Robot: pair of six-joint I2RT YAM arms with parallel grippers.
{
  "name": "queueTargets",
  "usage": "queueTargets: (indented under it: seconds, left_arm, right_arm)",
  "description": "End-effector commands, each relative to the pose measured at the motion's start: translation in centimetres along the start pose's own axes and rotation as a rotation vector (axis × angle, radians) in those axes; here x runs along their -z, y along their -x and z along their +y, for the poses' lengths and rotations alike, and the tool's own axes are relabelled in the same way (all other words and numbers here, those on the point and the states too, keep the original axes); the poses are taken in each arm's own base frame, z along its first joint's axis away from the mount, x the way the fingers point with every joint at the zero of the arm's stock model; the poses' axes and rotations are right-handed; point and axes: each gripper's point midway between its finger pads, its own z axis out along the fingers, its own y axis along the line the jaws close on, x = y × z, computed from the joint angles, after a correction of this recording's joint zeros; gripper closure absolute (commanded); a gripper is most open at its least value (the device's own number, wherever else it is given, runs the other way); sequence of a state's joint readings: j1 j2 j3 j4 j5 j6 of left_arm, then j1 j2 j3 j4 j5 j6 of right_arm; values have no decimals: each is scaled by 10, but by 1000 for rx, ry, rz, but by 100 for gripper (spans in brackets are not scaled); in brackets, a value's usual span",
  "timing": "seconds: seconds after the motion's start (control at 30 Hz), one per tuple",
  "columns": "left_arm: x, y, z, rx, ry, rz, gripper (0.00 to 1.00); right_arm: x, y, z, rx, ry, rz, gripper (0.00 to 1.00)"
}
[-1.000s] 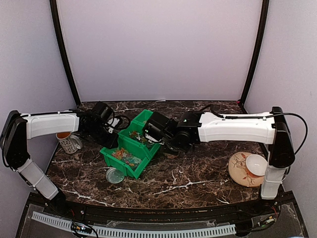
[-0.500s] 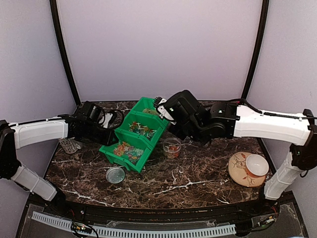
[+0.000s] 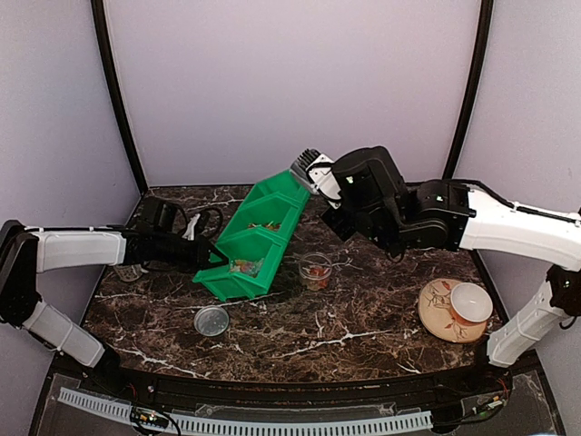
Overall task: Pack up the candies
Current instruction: Adjust the fake candies in the storage box, then scoop the fake candies from the storage box.
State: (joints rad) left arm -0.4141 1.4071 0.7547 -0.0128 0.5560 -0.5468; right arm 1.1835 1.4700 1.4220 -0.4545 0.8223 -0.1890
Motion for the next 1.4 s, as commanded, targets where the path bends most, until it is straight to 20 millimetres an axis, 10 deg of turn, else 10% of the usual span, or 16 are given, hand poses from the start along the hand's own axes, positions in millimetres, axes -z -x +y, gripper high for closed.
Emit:
queueTargets:
  seconds: [0.0,0.5,0.9,1.37]
  left_arm:
    - [18,43,-56,-148,-171,-124,100]
    - [35,49,-13,-358,261,-129,100]
    - [24,35,-12,-416,269,-66,100]
    - [26,35,-3,-402,331,-54,100]
  right_arm:
    - [2,0,8,-13,52,2,100]
    - [-25,-33,91,268,315,241,100]
    - [-47,-72,134,424,394,411,100]
    - [-87,-71,169,566,394,444,100]
